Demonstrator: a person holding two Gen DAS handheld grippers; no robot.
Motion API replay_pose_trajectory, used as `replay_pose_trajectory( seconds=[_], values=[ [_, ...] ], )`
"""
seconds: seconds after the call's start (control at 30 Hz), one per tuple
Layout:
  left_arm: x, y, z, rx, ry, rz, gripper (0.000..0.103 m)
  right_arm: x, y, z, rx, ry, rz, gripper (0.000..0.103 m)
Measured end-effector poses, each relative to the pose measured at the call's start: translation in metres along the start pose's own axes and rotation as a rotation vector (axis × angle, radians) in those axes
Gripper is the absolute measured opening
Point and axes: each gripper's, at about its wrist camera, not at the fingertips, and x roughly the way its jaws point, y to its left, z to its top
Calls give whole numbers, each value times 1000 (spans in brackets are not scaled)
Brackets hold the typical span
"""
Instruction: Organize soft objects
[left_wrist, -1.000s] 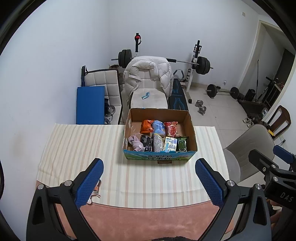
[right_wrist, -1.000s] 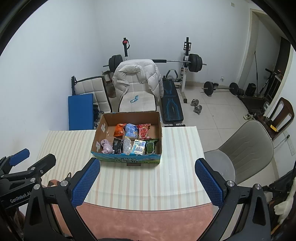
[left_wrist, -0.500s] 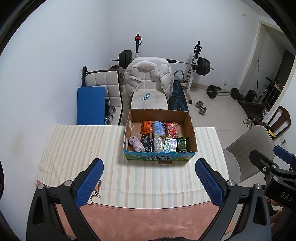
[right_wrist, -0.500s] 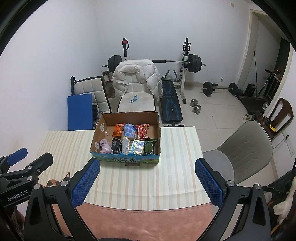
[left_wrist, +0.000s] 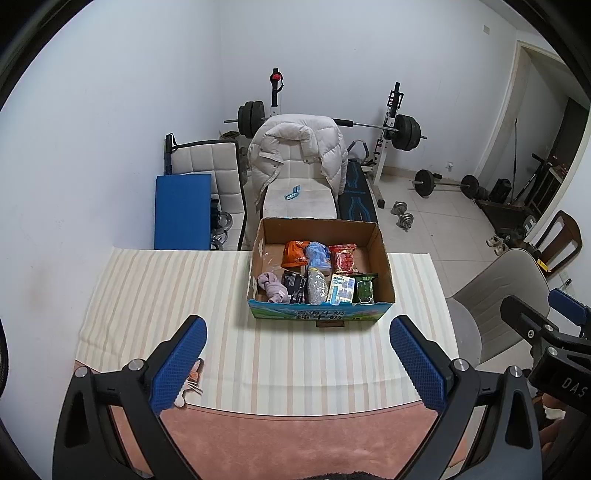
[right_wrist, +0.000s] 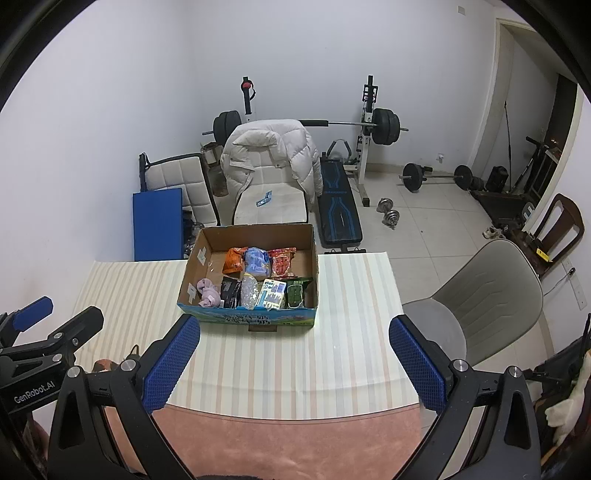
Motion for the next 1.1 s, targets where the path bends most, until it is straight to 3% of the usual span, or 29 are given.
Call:
replay_pose_trajectory(
  seconds=[1.1],
  values=[
    [4, 3, -3, 15, -28, 47, 102, -4, -1, 5, 5, -1, -3, 103]
  ],
)
